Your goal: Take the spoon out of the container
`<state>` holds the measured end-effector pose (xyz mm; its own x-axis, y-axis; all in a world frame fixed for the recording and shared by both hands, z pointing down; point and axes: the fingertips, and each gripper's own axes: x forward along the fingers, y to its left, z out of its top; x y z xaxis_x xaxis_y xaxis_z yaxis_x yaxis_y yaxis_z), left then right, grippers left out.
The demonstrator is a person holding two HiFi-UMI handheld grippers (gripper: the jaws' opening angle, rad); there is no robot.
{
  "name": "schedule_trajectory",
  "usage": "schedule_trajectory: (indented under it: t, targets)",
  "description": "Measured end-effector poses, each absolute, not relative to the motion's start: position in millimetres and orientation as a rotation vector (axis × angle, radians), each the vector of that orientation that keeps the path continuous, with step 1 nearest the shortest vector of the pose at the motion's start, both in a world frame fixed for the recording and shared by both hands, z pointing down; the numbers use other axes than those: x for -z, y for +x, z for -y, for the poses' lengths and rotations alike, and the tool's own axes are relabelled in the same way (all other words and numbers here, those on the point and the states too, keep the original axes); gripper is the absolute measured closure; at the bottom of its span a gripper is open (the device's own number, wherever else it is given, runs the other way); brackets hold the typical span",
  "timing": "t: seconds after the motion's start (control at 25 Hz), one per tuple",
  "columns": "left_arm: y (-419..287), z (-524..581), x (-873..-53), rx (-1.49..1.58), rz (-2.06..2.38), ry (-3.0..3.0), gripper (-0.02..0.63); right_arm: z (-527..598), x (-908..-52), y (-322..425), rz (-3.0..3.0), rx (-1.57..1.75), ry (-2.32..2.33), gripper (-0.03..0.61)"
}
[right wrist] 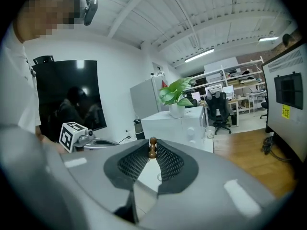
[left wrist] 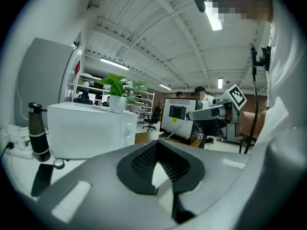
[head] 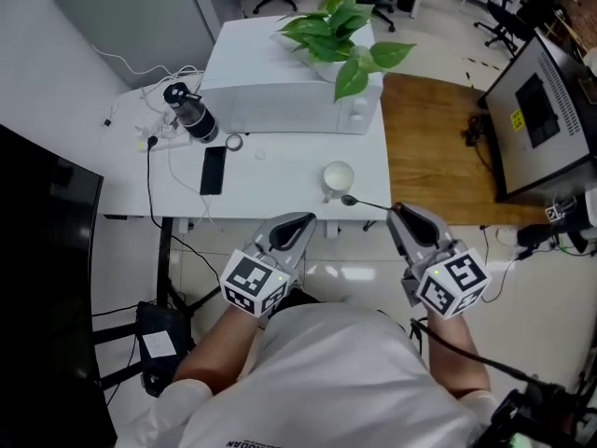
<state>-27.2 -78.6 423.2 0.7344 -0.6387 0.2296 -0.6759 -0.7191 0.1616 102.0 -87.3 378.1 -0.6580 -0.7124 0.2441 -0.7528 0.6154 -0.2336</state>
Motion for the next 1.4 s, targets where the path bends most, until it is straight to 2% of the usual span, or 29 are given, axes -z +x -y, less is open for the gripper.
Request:
schedule_trajectory:
  t: [0.28, 0.56, 1.4]
  targets:
    - [20, 19, -422, -0.235, 1.102, 2.694, 0.611, 29, -384, 142, 2.758, -0.504, 1.17, 0.522]
    - [24, -25, -432, -0.269, 1.156, 2.641, 0.609, -3, -392, 159, 2.775, -0.516, 1.126, 0.522]
    - [-18, -45, -432, -0.294, 0.954, 2.691, 0.611, -31, -397, 106, 2.682, -0.567, 1.236, 0.522]
